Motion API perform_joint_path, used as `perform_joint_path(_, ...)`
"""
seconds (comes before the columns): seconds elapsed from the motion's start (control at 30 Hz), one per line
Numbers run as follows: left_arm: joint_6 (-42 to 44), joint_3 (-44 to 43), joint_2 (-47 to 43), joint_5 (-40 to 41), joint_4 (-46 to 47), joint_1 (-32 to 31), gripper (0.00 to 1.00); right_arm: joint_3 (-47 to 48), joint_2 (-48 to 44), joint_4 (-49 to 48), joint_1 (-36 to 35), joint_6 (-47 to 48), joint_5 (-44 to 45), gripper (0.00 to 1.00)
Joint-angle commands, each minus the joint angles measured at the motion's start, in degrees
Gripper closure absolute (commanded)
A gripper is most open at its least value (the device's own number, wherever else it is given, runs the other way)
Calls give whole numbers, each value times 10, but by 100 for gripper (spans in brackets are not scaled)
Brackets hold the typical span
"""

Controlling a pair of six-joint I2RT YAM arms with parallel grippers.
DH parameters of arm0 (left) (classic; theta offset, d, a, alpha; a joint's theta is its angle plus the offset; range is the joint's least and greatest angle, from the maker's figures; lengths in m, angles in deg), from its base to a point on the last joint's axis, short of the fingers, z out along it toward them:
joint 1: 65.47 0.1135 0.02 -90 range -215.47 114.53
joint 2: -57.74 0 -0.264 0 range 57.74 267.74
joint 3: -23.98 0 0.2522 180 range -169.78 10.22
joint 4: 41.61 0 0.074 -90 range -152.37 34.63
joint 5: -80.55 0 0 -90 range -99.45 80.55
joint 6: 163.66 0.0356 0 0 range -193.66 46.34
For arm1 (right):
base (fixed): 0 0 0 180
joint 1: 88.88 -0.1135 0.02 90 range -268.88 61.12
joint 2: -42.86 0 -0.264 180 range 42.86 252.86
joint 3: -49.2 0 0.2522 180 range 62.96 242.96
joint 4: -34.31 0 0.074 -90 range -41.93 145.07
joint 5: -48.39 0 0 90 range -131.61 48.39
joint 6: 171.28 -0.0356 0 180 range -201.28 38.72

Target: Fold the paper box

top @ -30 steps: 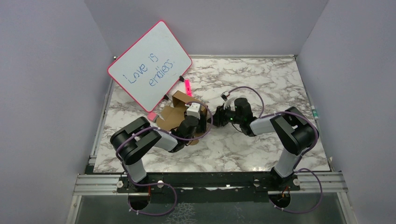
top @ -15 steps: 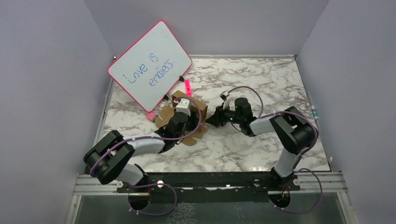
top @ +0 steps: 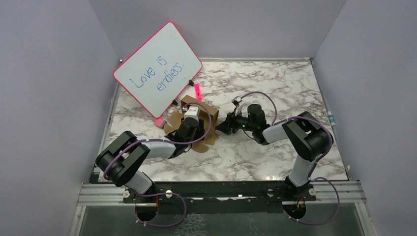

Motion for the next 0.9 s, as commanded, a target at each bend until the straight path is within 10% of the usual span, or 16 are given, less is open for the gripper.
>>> perform_joint_path(0.0, -29, 7, 10, -77, -34, -1, 44, -16, 4, -43, -1, 12, 22, 47)
perform_joint_path(0.87, -107, 36, -115, -73, -106, -110, 43, -63, -50, -45, -1, 87, 51, 47)
